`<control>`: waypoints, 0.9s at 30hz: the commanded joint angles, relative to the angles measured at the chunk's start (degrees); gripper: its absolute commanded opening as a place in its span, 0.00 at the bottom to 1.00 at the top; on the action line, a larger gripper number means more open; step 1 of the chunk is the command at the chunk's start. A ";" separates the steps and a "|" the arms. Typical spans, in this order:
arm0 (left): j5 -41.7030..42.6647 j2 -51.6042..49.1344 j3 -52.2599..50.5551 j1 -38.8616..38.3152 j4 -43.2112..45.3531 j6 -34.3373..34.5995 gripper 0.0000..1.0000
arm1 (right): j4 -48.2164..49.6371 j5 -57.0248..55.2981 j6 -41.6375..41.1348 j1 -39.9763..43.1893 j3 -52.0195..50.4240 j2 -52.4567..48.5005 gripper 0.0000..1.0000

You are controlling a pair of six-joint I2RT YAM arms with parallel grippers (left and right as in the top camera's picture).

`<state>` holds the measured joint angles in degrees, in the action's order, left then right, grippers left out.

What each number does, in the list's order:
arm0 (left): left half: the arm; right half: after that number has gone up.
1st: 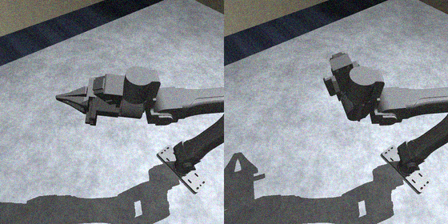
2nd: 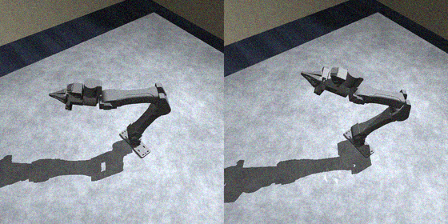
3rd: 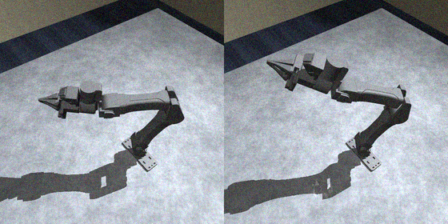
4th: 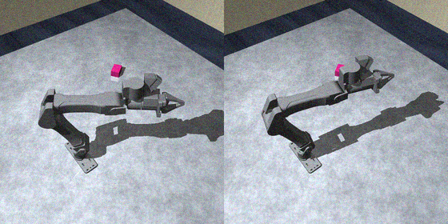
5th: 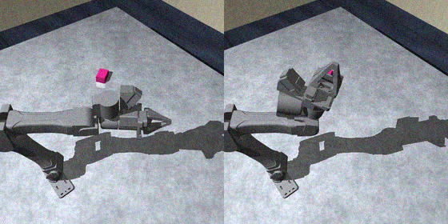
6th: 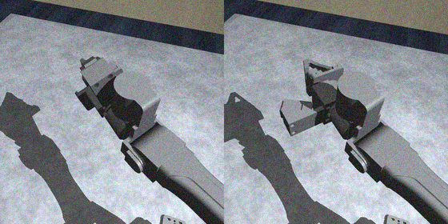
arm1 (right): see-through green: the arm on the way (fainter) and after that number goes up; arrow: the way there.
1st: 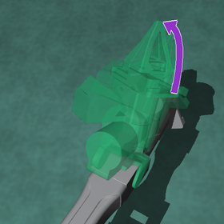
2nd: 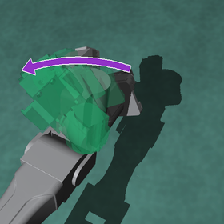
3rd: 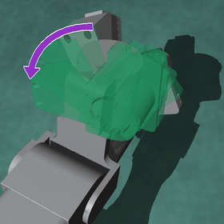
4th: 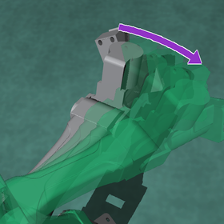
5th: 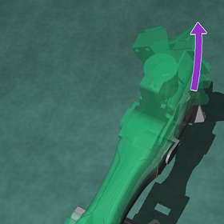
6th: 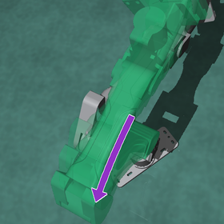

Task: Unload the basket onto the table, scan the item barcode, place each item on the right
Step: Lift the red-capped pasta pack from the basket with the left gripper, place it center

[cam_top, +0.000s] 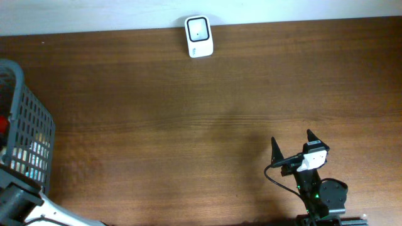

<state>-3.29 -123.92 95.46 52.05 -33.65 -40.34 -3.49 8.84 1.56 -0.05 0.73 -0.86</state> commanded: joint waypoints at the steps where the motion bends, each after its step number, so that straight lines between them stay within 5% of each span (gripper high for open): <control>1: 0.98 -1.49 0.00 0.59 1.05 -0.26 0.00 | -0.22 -0.35 -0.07 -0.35 -0.42 0.35 0.99; 6: 2.93 3.41 1.70 0.57 1.14 2.38 0.00 | -0.22 -0.35 -0.07 -0.35 -0.42 0.35 0.99; 12: 14.78 26.05 8.22 -0.31 1.53 5.38 0.00 | -0.22 -0.35 -0.07 -0.35 -0.42 0.35 0.98; 16: 17.55 36.79 8.22 -1.14 7.72 17.31 0.00 | -0.22 -0.35 -0.09 -0.35 -0.42 0.35 0.99; 19: 16.28 44.94 8.22 -17.16 4.39 18.45 0.00 | -0.22 -0.35 -0.07 -0.35 -0.42 0.35 0.98; 23: -1.27 44.61 8.20 -50.53 -7.30 18.45 0.00 | -0.22 -0.35 -0.07 -0.35 -0.42 0.35 0.98; 27: 6.67 30.51 7.85 -72.41 -18.18 18.47 0.00 | -0.22 -0.35 -0.07 -0.35 -0.42 0.35 0.99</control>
<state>-1.43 -86.24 102.06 -11.51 -49.28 -21.61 -3.51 8.82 1.54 -0.05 0.73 -0.91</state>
